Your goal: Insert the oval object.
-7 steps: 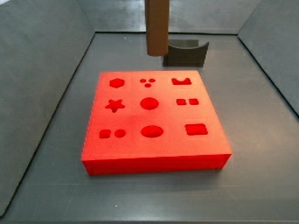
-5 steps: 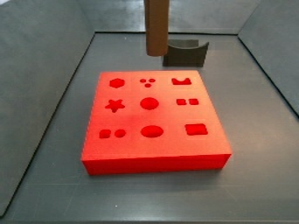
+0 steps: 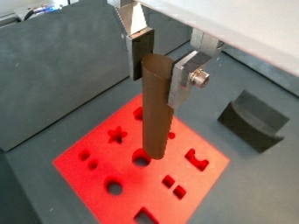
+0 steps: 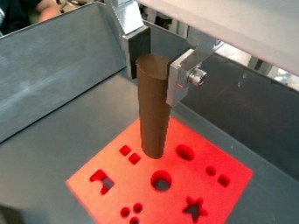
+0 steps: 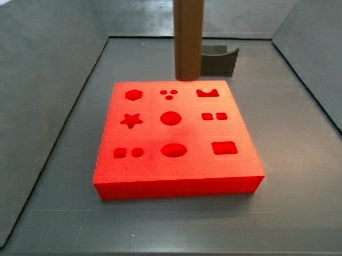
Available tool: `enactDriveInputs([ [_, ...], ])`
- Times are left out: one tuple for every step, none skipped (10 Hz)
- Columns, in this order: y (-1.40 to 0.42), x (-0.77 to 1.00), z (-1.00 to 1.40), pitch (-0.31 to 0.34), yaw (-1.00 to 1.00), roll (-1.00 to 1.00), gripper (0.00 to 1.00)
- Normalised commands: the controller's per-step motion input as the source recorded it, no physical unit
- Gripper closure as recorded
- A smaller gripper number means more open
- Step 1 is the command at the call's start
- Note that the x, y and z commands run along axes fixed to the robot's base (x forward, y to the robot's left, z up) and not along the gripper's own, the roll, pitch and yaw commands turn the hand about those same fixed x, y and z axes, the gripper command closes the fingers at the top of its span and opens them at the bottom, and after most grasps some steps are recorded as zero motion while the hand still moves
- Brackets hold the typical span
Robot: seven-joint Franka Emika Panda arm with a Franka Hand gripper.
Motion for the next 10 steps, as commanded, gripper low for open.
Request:
enactDriveInputs([
  [-0.44,0.18,-0.13,0.0,0.0,0.0,1.0],
  [-0.52,0.1,-0.15,0.0,0.0,0.03,1.0],
  [-0.47,0.0,-0.19,0.0,0.03,0.03,1.0],
  [-0.35,-0.03,-0.27,-0.026,0.04,0.02,1.0],
  [-0.21,-0.11,-0.31,-0.034,0.0,0.01,1.0],
  [-0.06,-0.02,-0.21,-0.011,0.01,0.0,1.0],
  [-0.12,-0.03,-0.29,-0.011,0.0,0.0,1.0],
  [-0.23,-0.03,-0.34,-0.02,0.0,0.0,1.0],
  [-0.34,0.0,-0.27,-0.017,0.0,0.0,1.0],
  [-0.16,0.0,-0.18,0.0,0.0,0.0,1.0],
])
